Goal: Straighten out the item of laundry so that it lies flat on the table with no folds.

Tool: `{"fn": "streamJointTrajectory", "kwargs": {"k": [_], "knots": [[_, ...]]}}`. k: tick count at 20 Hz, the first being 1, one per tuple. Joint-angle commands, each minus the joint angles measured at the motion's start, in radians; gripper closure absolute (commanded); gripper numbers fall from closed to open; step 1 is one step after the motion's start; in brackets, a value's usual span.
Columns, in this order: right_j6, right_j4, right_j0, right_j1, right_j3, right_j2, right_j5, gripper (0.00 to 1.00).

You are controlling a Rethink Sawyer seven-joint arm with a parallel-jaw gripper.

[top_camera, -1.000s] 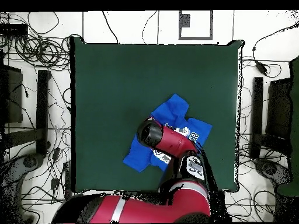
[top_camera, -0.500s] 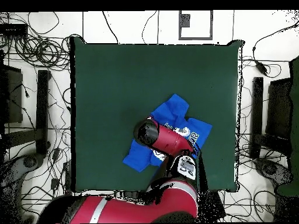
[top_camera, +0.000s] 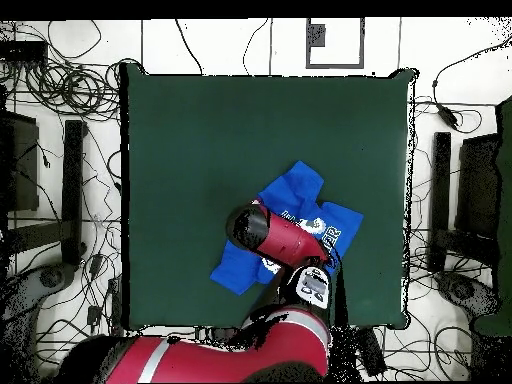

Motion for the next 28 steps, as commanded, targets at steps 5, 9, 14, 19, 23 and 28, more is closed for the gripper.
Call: {"fn": "streamJointTrajectory", "kwargs": {"k": [5,9,14,19,23,28], "knots": [[0.24,0.151,0.054,0.145,-0.206,0.136,-0.126,0.0],[0.248,0.171,0.067,0.146,-0.212,0.133,-0.116,0.0],[0.266,0.212,0.106,0.159,-0.237,0.106,-0.089,0.0],[0.257,0.244,0.121,0.166,-0.245,0.106,-0.083,0.0],[0.253,0.263,0.133,0.172,-0.248,0.104,-0.085,0.0],[0.237,0.27,0.127,0.177,-0.239,0.119,-0.108,0.0]]}}
